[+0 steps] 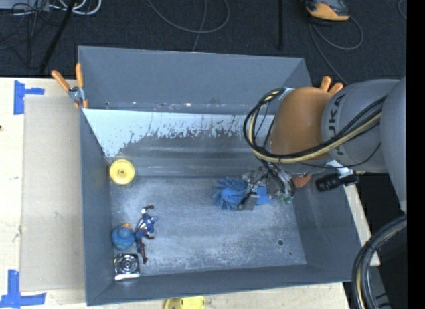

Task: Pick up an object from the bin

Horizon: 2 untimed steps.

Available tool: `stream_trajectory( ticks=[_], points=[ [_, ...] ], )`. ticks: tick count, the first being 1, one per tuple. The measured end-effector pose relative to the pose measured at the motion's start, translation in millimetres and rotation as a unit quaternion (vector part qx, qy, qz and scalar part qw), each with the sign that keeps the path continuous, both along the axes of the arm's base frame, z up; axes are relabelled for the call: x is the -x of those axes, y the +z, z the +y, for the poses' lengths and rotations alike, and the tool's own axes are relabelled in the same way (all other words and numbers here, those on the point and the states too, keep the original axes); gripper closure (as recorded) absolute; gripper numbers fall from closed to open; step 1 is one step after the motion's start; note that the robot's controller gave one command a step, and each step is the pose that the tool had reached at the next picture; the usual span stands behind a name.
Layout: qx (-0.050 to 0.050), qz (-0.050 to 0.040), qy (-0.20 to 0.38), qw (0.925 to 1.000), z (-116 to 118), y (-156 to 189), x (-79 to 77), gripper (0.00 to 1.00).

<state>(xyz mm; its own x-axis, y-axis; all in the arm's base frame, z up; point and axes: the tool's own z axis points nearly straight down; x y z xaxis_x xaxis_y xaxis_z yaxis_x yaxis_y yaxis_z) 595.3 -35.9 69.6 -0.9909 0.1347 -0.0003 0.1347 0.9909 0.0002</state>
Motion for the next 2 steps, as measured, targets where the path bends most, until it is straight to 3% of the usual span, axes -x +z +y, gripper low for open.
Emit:
stream_trajectory(
  ticks=[2],
  points=[
    [0.0, 0.0028, 0.0, 1.0, 0.1, 20.4, 1.7, 1.0]
  ],
)
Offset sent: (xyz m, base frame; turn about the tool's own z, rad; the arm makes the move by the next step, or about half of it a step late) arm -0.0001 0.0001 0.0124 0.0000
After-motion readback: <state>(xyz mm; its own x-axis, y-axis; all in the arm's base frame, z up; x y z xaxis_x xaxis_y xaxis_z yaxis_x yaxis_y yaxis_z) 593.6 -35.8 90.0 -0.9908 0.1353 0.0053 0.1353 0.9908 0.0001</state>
